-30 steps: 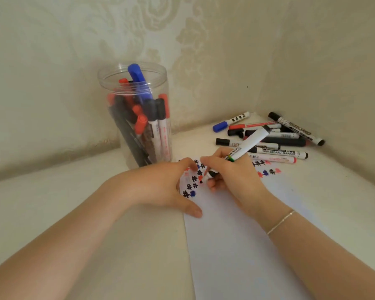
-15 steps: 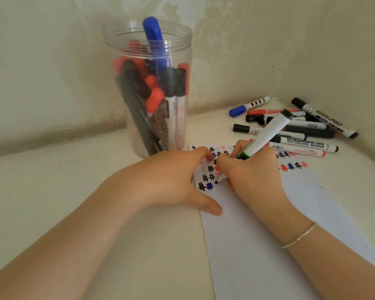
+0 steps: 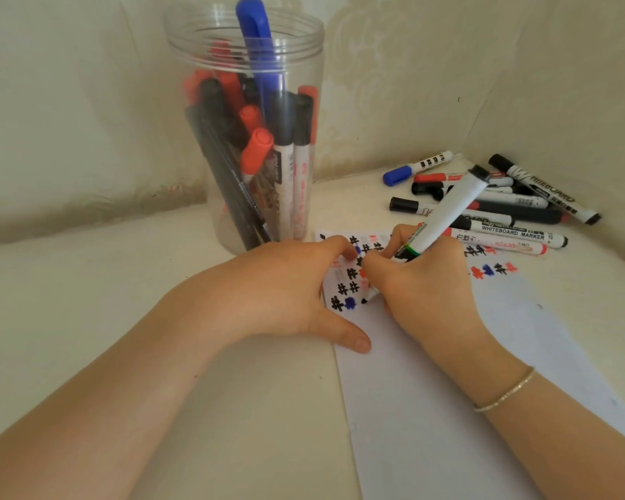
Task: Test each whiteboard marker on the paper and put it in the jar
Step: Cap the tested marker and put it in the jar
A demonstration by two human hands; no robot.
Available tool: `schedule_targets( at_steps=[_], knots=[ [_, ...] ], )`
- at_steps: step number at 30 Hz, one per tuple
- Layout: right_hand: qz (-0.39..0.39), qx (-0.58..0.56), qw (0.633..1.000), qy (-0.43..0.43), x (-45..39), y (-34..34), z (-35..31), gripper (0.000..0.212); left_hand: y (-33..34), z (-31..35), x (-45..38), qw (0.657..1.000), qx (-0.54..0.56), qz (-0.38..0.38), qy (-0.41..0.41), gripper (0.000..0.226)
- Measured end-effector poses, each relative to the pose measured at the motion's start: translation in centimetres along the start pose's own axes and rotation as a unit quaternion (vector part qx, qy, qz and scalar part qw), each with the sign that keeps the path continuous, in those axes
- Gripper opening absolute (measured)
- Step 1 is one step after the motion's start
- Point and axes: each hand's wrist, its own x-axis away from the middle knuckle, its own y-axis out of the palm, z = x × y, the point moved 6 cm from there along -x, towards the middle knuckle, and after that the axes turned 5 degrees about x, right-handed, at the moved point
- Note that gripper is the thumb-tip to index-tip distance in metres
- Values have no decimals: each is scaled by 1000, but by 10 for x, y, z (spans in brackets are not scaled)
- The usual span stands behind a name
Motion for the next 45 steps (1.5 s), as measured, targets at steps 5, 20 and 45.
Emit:
schedule_targets(
  at_steps=[5, 20, 45],
  knots=[
    [11, 25, 1000, -15, 0, -1, -1, 23, 0, -1, 1, 1000, 0, -4, 0, 96],
    [13, -15, 1000, 14, -2, -2, 4, 20, 3, -2, -1, 1000, 7, -7, -4, 98],
    [-17, -505, 847, 167, -8, -16, 18, 29, -8, 4, 6, 951, 293, 48, 87, 43]
  ],
)
